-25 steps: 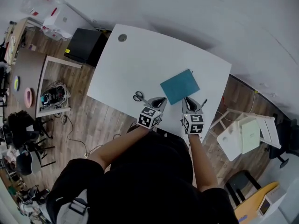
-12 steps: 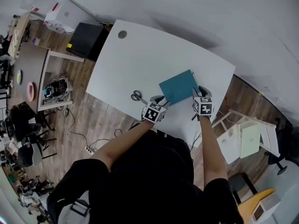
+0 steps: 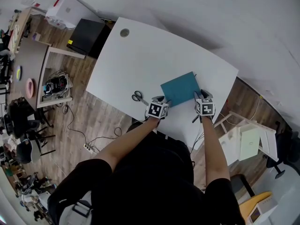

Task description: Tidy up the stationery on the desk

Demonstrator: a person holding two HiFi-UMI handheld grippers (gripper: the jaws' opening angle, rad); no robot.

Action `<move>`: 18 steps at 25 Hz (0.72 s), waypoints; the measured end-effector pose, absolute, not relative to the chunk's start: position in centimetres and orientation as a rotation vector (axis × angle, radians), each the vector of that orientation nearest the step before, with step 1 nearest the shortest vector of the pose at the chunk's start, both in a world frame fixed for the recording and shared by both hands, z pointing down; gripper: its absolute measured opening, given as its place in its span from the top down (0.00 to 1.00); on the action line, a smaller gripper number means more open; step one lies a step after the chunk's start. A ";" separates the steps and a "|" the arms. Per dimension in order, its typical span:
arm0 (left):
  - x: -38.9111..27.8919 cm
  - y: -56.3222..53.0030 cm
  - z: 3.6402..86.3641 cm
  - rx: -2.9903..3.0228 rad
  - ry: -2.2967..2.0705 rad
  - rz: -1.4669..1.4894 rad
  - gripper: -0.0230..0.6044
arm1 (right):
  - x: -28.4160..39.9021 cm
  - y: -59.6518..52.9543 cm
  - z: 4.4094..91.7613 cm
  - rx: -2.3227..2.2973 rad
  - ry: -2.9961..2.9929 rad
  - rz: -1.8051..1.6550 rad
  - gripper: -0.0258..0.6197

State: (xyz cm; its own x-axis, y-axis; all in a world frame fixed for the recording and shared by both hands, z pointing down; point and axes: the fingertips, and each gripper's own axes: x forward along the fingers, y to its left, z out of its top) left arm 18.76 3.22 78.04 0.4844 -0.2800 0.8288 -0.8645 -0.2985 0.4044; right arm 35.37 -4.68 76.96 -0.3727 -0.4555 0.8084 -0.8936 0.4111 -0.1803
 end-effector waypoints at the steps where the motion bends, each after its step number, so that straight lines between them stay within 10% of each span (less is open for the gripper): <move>1: 18.8 3.3 78.3 1.820 -0.954 0.814 0.67 | 35.4 -4.8 76.9 1.151 -1.982 0.819 0.73; 18: 17.4 1.1 77.5 1.883 -0.803 0.851 0.67 | 33.5 -2.8 77.3 1.264 -1.890 0.855 0.74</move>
